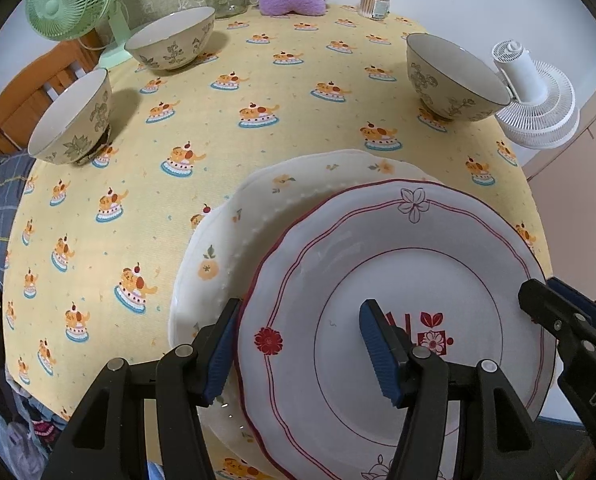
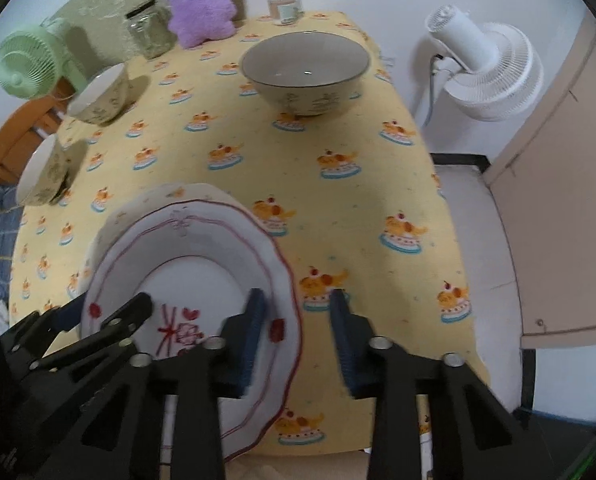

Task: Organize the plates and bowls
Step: 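Lower the red-rimmed plate with both grippers onto the orange-flower plates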

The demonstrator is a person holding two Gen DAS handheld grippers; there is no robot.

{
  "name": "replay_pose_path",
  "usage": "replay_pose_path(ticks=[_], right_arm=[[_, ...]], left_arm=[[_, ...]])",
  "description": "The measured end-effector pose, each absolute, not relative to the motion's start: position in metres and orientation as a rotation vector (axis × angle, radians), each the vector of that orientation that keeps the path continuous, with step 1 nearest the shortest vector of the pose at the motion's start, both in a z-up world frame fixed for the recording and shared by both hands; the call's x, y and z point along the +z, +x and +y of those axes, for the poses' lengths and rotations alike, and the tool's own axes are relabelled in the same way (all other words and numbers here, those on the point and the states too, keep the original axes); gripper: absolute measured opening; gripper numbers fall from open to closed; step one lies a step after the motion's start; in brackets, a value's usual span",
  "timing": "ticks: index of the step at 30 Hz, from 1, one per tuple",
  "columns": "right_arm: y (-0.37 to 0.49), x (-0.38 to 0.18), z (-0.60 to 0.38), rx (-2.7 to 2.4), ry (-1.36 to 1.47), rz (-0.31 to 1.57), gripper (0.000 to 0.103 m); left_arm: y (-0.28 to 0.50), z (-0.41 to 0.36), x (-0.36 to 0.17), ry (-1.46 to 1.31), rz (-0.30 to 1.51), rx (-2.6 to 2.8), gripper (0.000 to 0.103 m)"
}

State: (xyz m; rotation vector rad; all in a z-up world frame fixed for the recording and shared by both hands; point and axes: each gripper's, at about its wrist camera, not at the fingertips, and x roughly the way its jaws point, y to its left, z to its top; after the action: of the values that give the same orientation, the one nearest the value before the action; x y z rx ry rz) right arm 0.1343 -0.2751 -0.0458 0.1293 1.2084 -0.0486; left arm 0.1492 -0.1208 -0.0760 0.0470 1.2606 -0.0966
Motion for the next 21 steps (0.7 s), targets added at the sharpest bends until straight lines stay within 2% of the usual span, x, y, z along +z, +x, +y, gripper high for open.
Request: replay_pose_path(ticks=[1,21], right_arm=[[0.135,-0.045,-0.272,-0.038,0.118,1.207,0.021],[0.144,-0.05,-0.256,-0.002,0.076,1.218,0.022]], left_arm=[[0.149,-0.121,-0.076,0.048,1.261,-0.094,0.061],[0.148,-0.106,-0.068,0.036,1.236,-0.028,0.06]])
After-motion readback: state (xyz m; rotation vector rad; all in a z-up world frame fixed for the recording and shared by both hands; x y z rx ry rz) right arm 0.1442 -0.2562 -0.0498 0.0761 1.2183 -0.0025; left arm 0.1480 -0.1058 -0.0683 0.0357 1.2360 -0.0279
